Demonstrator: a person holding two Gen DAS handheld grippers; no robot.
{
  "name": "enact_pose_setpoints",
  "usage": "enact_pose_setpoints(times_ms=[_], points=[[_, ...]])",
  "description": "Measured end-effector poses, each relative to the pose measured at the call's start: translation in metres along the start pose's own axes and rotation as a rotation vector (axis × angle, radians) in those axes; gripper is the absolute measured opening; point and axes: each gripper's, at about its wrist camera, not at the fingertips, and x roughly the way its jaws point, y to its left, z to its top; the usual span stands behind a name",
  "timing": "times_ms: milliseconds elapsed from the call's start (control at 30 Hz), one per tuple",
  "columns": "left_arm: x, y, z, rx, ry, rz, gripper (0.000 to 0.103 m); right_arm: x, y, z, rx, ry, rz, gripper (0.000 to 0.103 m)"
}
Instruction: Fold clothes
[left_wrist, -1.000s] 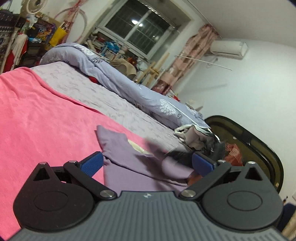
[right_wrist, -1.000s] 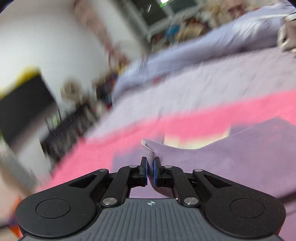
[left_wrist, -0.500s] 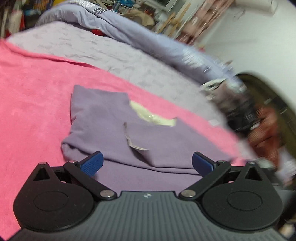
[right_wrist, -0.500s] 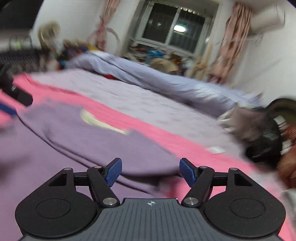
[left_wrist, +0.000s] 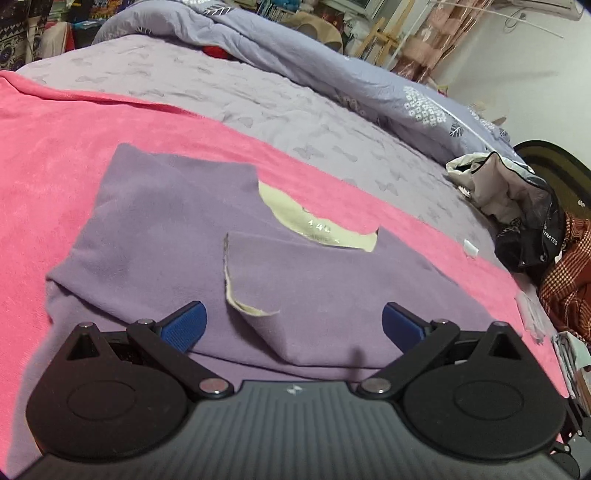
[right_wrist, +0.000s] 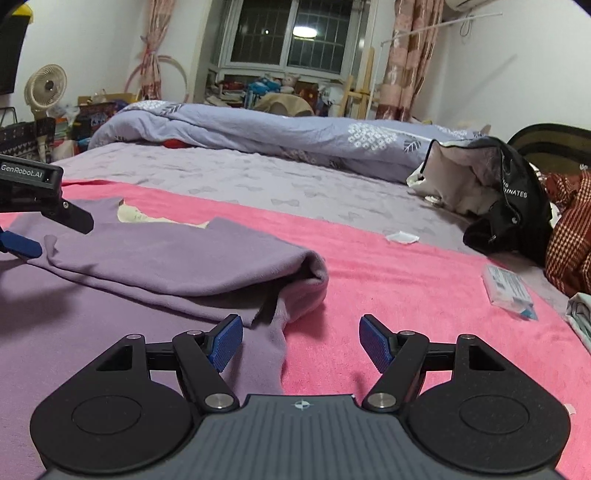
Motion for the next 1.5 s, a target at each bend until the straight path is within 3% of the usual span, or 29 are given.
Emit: enact_pose_setpoints(times_ms=[67, 100, 133, 267, 367, 500, 800, 1033, 1067, 1100, 1133, 1200, 1267, 1300, 1433, 1500], points=[[0.001, -0.003, -0.003, 0.021, -0.018, 0.003, 0.089, 0.001, 0.001, -0.001, -0.01, 0.01, 0.0, 0.071], [0.002, -0.006, -0.003, 0.041, -0.022, 0.021, 0.071, 0.003, 0.002, -0.001, -0.014, 0.016, 0.0, 0.071], [0.003, -0.009, -0.004, 0.061, -0.025, 0.044, 0.058, 0.004, 0.003, -0.001, -0.017, 0.021, -0.002, 0.071], [0.002, -0.008, -0.005, 0.059, -0.036, 0.073, 0.055, 0.009, 0.004, -0.001, -0.026, 0.035, -0.007, 0.072], [-0.001, 0.0, -0.003, 0.011, -0.048, 0.054, 0.043, 0.01, 0.004, -0.001, -0.031, 0.036, -0.005, 0.072], [-0.002, 0.009, -0.003, -0.025, -0.08, 0.037, 0.01, 0.01, 0.003, -0.001, -0.032, 0.029, -0.01, 0.073], [-0.002, 0.014, -0.002, -0.075, -0.055, 0.02, 0.009, 0.016, 0.006, -0.001, -0.06, 0.044, -0.023, 0.077], [-0.008, 0.014, 0.0, -0.08, -0.096, 0.016, 0.007, 0.02, 0.006, 0.0, -0.074, 0.05, -0.031, 0.079], [-0.002, 0.013, 0.0, -0.077, -0.061, 0.016, 0.011, 0.02, 0.006, 0.0, -0.076, 0.051, -0.032, 0.079], [0.006, 0.015, 0.0, -0.089, -0.022, 0.01, 0.032, 0.021, 0.006, 0.0, -0.077, 0.051, -0.033, 0.079], [0.01, 0.017, -0.001, -0.108, -0.015, -0.01, 0.045, 0.021, 0.006, 0.0, -0.078, 0.051, -0.033, 0.079], [0.01, 0.017, -0.001, -0.129, -0.034, -0.051, 0.052, 0.02, 0.006, 0.0, -0.079, 0.041, -0.03, 0.079], [0.01, 0.012, 0.004, -0.118, -0.024, -0.037, 0.039, 0.015, 0.006, 0.002, -0.084, 0.014, -0.021, 0.076], [0.009, 0.01, 0.006, -0.113, -0.019, -0.03, 0.007, 0.012, 0.006, 0.004, -0.085, -0.005, -0.016, 0.075], [0.005, 0.016, 0.016, -0.148, -0.029, -0.071, 0.003, 0.0, 0.007, 0.015, -0.078, -0.097, -0.017, 0.075], [0.0, 0.02, 0.022, -0.149, -0.042, -0.081, 0.003, 0.005, 0.011, 0.02, -0.107, -0.087, -0.037, 0.076]])
